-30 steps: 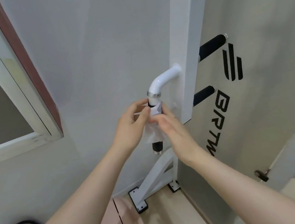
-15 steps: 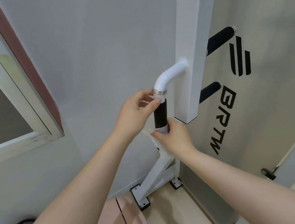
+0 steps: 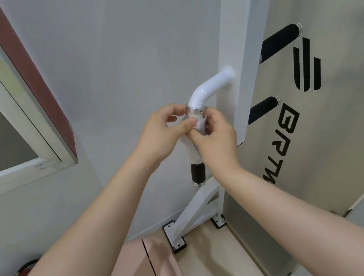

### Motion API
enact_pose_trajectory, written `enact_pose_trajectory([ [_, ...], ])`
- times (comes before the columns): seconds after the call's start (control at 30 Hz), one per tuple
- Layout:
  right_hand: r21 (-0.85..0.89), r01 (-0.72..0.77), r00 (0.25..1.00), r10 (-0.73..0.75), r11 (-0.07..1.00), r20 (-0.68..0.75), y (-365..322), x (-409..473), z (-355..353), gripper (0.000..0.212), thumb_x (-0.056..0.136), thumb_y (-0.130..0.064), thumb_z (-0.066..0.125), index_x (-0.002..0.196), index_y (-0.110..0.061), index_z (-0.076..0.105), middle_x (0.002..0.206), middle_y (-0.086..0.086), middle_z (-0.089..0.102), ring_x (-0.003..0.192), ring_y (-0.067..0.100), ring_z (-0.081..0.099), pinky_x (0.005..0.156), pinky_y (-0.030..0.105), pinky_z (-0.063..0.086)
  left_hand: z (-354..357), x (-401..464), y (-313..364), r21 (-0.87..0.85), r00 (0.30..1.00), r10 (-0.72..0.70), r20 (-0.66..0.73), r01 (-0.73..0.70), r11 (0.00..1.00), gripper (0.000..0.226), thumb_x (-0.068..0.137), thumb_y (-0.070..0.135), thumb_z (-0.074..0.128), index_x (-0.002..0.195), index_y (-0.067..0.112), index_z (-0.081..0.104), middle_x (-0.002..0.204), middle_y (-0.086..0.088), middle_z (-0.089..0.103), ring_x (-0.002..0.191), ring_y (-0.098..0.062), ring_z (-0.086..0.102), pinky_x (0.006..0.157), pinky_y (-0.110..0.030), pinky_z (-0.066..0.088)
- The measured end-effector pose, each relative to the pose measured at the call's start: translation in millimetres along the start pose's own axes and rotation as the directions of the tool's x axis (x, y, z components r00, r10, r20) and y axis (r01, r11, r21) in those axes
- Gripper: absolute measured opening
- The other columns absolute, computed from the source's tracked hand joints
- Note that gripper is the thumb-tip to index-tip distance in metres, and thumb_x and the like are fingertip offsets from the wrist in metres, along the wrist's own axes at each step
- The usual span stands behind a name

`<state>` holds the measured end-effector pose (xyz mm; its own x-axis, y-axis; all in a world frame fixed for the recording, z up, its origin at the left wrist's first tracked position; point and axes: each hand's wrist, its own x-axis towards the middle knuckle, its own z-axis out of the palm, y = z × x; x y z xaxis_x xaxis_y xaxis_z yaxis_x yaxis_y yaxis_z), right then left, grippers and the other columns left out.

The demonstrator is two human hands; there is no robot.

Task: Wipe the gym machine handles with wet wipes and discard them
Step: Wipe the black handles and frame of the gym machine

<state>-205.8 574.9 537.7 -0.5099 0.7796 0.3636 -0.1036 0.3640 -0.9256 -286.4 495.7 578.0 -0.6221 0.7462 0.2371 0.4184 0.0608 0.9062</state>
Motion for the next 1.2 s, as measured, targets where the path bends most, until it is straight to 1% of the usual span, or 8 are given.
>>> enact_pose_trajectory([
  [0.07,0.04,-0.051,0.999,0.052,0.998,-0.014,19,-14,6,0.029,0.078,-0.026,0.071,0.103,-0.029,0.057,0.09,-0.012,0.066,0.088,0.006,0.063,0.078,0.024,0.051,0,0,0,-0.007,1.0,-0.002,-0.003,0.002,1.0,0.011,0.082,0.022,0.067,0.086,0.032,0.062,0.102,0.009,0.062,0.102,-0.01,0.053,0.081,-0.019,0.041],
  [0.23,-0.254,-0.2,0.967,0.232,0.946,0.102,62,-38,5,0.031,0.078,-0.028,0.071,0.105,-0.019,0.057,0.092,-0.004,0.065,0.089,0.017,0.061,0.08,0.039,0.052,2,-3,2,-0.029,0.999,-0.013,0.032,0.014,0.999,0.012,0.086,0.021,0.063,0.087,0.032,0.059,0.086,0.012,0.06,0.082,-0.009,0.059,0.077,-0.02,0.044],
  [0.43,0.055,-0.066,0.995,0.062,0.996,0.081,39,-19,-1,0.035,0.081,-0.019,0.067,0.113,-0.022,0.055,0.1,-0.007,0.066,0.094,0.009,0.062,0.078,0.02,0.048,3,-3,3,-0.044,0.999,-0.005,0.054,0.007,0.999,0.014,0.087,0.019,0.061,0.089,0.032,0.057,0.083,0.011,0.058,0.076,-0.01,0.058,0.073,-0.02,0.044],
  [0.6,-0.256,-0.336,0.891,0.394,0.907,0.226,93,-52,-2,0.022,0.081,-0.024,0.065,0.1,-0.019,0.054,0.089,-0.004,0.062,0.093,0.02,0.061,0.077,0.029,0.05,7,-4,-1,-0.027,1.0,0.004,0.019,-0.004,1.0,0.013,0.088,0.022,0.061,0.092,0.033,0.057,0.09,0.008,0.061,0.08,-0.011,0.059,0.074,-0.021,0.045],
  [0.8,-0.068,-0.2,0.966,0.208,0.977,0.155,69,-27,-1,0.028,0.079,-0.021,0.068,0.105,-0.021,0.058,0.091,-0.008,0.066,0.089,0.011,0.062,0.076,0.025,0.049,8,-4,-4,-0.07,1.0,0.021,-0.012,-0.022,0.997,0.017,0.088,0.02,0.061,0.087,0.036,0.058,0.086,0.011,0.061,0.076,-0.007,0.058,0.071,-0.019,0.044],
  [0.97,-0.261,-0.223,0.933,0.283,0.939,0.222,71,-29,-3,0.028,0.076,-0.023,0.071,0.1,-0.019,0.057,0.085,-0.006,0.062,0.088,0.016,0.061,0.075,0.028,0.05,9,-4,-7,-0.085,0.999,0.027,-0.026,-0.029,0.996,0.016,0.088,0.02,0.061,0.088,0.037,0.058,0.085,0.012,0.062,0.077,-0.006,0.058,0.072,-0.019,0.045],
  [1.1,-0.018,-0.065,0.985,0.067,0.998,0.159,28,1,-6,0.027,0.076,-0.019,0.072,0.1,-0.02,0.06,0.087,-0.01,0.067,0.087,0.01,0.063,0.075,0.024,0.05,8,-3,-8,-0.118,0.999,0.028,-0.027,-0.031,0.993,0.016,0.087,0.017,0.061,0.089,0.033,0.06,0.086,0.01,0.063,0.072,-0.001,0.059,0.071,-0.018,0.047],
  [1.2,0.026,-0.06,0.986,0.055,0.998,0.157,26,-7,-6,0.027,0.078,-0.019,0.069,0.103,-0.021,0.059,0.089,-0.011,0.067,0.087,0.004,0.063,0.076,0.024,0.05,6,-2,-8,-0.126,0.999,0.034,0.001,-0.034,0.991,0.016,0.086,0.015,0.062,0.089,0.031,0.061,0.086,0.009,0.063,0.071,-0.001,0.06,0.069,-0.015,0.048],
])
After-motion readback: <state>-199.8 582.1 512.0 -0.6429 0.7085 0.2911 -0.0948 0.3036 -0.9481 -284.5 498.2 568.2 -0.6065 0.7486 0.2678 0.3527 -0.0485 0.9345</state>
